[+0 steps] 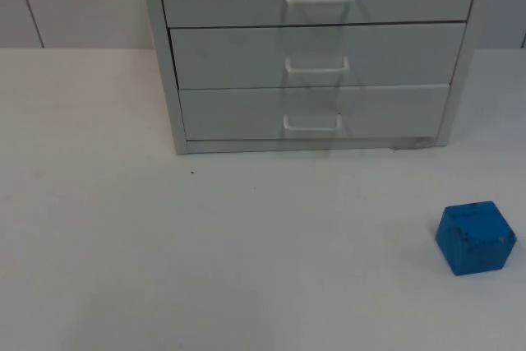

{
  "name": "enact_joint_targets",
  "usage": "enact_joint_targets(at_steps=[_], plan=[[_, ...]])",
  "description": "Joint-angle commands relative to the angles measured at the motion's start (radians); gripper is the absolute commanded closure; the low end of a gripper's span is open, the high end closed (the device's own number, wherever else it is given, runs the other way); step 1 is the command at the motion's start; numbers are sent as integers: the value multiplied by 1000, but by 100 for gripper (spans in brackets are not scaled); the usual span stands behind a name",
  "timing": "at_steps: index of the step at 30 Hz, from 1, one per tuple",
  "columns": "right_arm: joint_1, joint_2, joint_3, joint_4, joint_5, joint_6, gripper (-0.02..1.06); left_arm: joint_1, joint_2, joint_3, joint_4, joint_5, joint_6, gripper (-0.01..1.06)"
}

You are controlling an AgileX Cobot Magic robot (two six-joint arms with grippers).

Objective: Open the drawer with the left hand, place the block into the drawer with the right hand, then close the drawer with the left hand.

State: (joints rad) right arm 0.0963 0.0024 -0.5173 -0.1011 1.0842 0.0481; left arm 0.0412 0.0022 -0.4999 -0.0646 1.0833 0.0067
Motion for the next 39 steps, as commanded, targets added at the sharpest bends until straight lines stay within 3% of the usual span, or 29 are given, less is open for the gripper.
enact_joint_targets(at_steps=[1,5,18,30,34,39], plan=[[-8,-2,-3,-2,-14,-1,0,-5,-2,3,-39,-21,-7,0],[-8,28,-30,2,-16,-1,0,-5,0,-18,-101,-48,-7,0],[-8,518,-115,2,-158,-11,0,-5,329,-35,-164,-57,23,0],[-8,837,-115,2,-205,-11,0,-5,608,-35,-164,-181,64,1],[-6,878,-115,2,-206,-11,0,-5,666,-35,-164,-198,68,13],[-6,889,-115,2,-216,-6,0,-5,736,-35,-175,-217,119,50]])
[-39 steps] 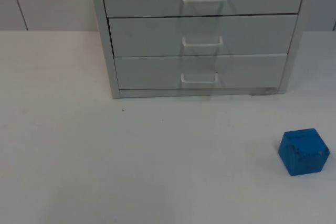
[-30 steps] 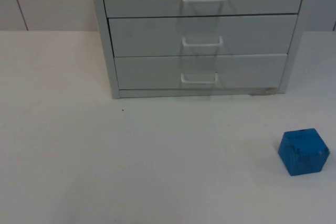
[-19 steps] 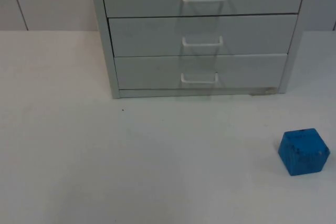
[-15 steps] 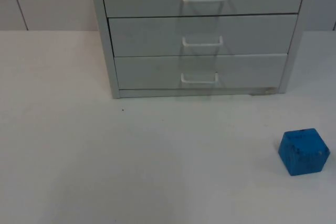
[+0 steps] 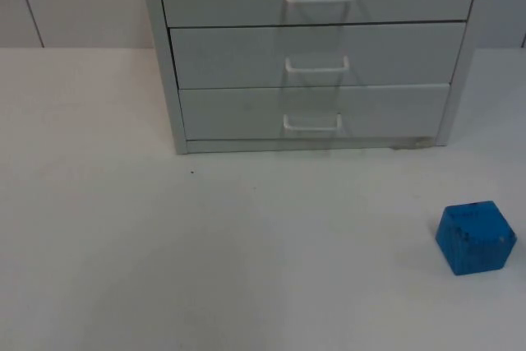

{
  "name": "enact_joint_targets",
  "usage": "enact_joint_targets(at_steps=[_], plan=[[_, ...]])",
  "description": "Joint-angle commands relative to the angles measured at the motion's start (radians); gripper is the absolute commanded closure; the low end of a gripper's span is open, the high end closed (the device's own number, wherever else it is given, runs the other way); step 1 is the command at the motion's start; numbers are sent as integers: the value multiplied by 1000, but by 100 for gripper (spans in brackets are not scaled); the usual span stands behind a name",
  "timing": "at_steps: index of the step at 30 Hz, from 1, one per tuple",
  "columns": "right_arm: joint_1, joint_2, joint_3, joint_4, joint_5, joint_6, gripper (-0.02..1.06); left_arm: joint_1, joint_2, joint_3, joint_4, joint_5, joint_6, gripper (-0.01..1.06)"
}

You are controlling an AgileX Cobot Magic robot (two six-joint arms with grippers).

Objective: Open the drawer with the left hand, place the block into the drawer with the right hand, then close the drawer with the left hand.

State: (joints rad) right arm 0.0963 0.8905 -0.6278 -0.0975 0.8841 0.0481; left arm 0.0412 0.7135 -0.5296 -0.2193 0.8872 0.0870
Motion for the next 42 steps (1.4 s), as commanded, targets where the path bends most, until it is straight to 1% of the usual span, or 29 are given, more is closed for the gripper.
enact_joint_targets(at_steps=[1,3,6,9,10,12,13,15,16,17,18,20,21,22,23,26,27,28,29,30,31,33,34,36,38,39,41,42], plan=[[-6,1,-4,-1,-16,-6,0,-5,24,-5,-20,-21,38,50],[-6,1,-4,-1,-18,-6,0,-5,40,-5,-42,-41,90,60],[-6,1,-4,39,-18,-9,0,-5,68,-5,-68,-71,126,61],[-6,1,-4,45,-18,-16,0,-5,98,-5,-68,-75,150,61],[-6,1,-4,43,-18,-16,0,-5,115,-5,-74,-75,170,59],[-6,1,-4,41,-18,-16,0,-5,148,-13,-94,-70,206,52],[-6,1,-4,41,-18,-16,0,-5,148,-13,-94,-70,206,52],[-6,1,-4,39,-18,-16,0,-5,189,-45,-119,-60,235,42],[-6,1,-4,37,-18,-16,0,-5,215,-63,-144,-52,258,39],[-6,1,-4,35,-21,-16,0,-14,242,-88,-173,-45,287,38],[-6,1,-4,35,-21,-16,0,-14,242,-88,-173,-45,287,38],[-6,1,-4,25,-23,-16,0,-49,295,-140,-211,-36,357,40],[-6,1,-4,22,-25,-16,0,-88,325,-168,-220,-41,381,42],[-6,1,-4,22,-30,-16,0,-121,351,-192,-220,-51,383,43],[-6,1,-4,22,-30,-16,0,-121,351,-192,-220,-51,383,43],[-6,1,-4,17,-36,-16,0,-259,450,-263,-188,-132,387,45],[-6,1,-4,15,-39,-16,0,-316,480,-284,-159,-154,387,45],[-6,1,-4,9,-41,-16,0,-395,538,-310,-76,-177,375,45],[-6,1,-4,9,-41,-16,0,-395,538,-310,-76,-177,375,45],[-6,1,-4,-4,-41,-16,0,-425,559,-320,-45,-182,369,45],[-6,1,-4,-12,-41,-16,0,-514,623,-353,57,-203,349,45],[-6,1,-4,-14,-42,-16,0,-627,713,-385,229,-244,311,45],[-6,1,-4,-14,-42,-16,0,-627,713,-385,229,-244,311,45],[-6,1,-4,-16,-42,-16,0,-719,787,-403,404,-277,271,45],[-6,1,-4,-32,-55,-16,0,-792,872,-406,644,-329,157,47],[-6,1,-4,-32,-55,-16,0,-792,872,-406,644,-329,157,47],[-6,1,-4,-32,-69,-7,0,-838,964,-407,881,-367,-30,50],[-6,1,-4,-32,-72,-7,0,-844,990,-407,959,-385,-103,51]])
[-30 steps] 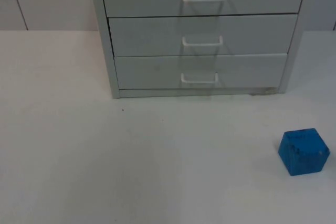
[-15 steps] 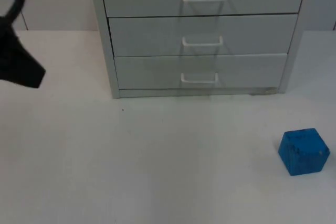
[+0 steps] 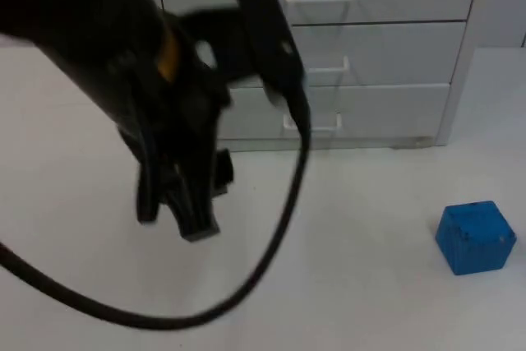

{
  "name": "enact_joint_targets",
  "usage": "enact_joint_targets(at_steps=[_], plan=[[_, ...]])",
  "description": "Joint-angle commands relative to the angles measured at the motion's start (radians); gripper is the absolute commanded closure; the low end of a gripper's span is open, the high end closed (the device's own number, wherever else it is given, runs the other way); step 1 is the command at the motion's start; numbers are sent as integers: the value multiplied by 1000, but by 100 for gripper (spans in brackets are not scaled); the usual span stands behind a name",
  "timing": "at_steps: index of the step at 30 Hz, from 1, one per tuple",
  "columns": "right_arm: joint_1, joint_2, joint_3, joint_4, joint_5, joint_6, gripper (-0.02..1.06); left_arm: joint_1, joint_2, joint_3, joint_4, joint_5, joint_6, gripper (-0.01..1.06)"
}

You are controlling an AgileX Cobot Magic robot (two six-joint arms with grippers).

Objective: Open the drawer with the left hand, place the block into the drawer with the right hand, then close the drawer with the left hand.

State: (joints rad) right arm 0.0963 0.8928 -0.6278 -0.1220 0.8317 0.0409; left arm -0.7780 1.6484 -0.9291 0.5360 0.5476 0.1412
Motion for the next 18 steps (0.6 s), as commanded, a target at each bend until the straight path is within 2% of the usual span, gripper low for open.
enact_joint_targets(at_steps=[1,2,4,7,11,16,18], plan=[[-6,-2,-4,-7,-22,0,0,-27,93,-12,278,-70,-213,53],[-6,-2,-4,-7,-22,0,0,-27,93,-12,278,-70,-213,53],[-6,-2,-4,-7,-25,0,0,-27,154,-16,375,-140,-295,53],[-6,-2,-4,-7,-27,0,0,-27,220,-56,491,-217,-337,53],[-6,-2,-4,-7,-29,16,0,-23,275,-132,549,-254,-348,53],[-6,-2,3,-7,-27,16,0,-22,379,-256,579,-253,-348,53],[-6,-2,8,-7,-28,16,0,-22,392,-269,579,-252,-348,53]])
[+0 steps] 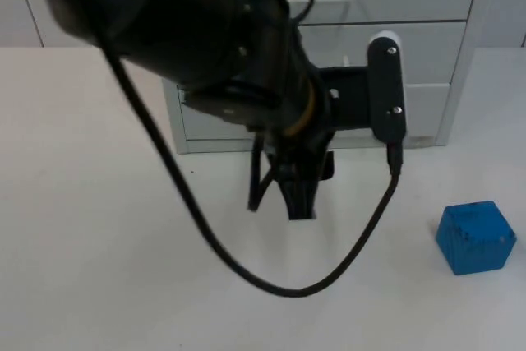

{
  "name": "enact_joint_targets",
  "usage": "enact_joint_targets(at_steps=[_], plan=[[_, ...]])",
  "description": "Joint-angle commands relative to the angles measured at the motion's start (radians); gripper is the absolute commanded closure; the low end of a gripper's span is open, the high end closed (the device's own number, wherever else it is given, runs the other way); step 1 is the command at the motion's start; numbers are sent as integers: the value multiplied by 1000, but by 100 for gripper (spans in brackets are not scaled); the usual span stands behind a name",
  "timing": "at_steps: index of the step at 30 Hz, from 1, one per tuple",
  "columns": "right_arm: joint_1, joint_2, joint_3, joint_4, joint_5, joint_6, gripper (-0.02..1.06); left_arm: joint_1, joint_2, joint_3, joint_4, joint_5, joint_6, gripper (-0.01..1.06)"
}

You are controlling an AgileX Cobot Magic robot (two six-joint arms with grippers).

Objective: Open the drawer with the left hand, place the block into the drawer with the right hand, then close the drawer with the left hand.

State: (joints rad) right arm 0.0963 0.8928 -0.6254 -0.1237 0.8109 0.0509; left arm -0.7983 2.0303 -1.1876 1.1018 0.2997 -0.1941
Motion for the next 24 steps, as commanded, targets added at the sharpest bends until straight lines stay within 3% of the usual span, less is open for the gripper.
enact_joint_targets(at_steps=[1,6,24], plan=[[-6,-2,16,-8,-10,6,0,-2,42,-49,15,-5,-12,53],[-6,-2,46,-8,-22,6,0,-2,119,-125,72,43,-12,53],[-6,-2,46,-8,-54,6,0,71,280,-265,140,19,-27,56]])
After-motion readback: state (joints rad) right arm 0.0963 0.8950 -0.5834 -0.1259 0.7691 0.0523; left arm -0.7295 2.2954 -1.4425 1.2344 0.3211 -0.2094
